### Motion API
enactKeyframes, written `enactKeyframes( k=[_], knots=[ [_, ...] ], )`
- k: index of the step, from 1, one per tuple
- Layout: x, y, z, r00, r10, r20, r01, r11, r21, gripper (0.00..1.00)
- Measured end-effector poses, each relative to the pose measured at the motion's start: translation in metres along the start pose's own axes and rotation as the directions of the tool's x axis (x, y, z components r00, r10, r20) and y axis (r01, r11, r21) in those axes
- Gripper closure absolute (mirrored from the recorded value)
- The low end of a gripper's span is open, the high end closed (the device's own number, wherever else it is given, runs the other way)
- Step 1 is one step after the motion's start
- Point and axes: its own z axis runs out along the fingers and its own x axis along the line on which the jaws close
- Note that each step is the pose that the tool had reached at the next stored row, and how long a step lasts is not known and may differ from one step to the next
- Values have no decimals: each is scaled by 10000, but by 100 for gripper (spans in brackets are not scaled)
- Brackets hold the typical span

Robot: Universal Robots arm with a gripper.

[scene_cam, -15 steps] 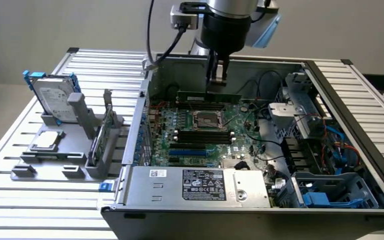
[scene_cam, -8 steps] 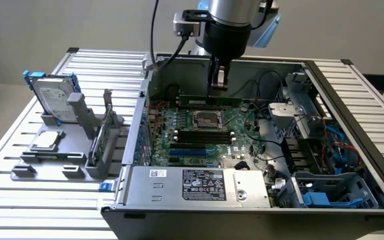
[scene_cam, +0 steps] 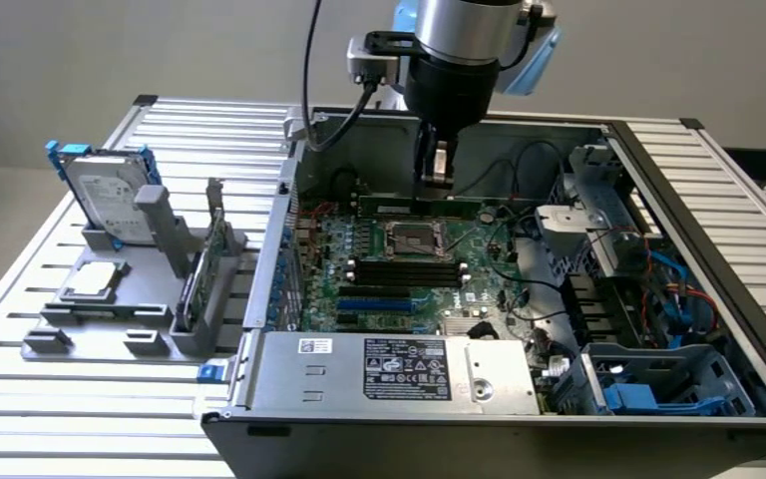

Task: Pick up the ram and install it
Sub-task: 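Pick up the ram and move it above insertion slot, then insert the ram into the slot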

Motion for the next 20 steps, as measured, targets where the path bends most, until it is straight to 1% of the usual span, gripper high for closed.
enactKeyframes(
  k=[3,12,14,16,20],
  knots=[
    [0,0,1,10000,0,1,0,10000,-11,86],
    [0,0,1,10000,0,0,0,10000,-20,86],
    [0,1,5,10000,-2,3,2,10000,7,86],
    [1,8,34,10000,-1,5,1,10000,35,86],
    [6,78,111,10000,25,6,-25,10000,46,86]
  ],
)
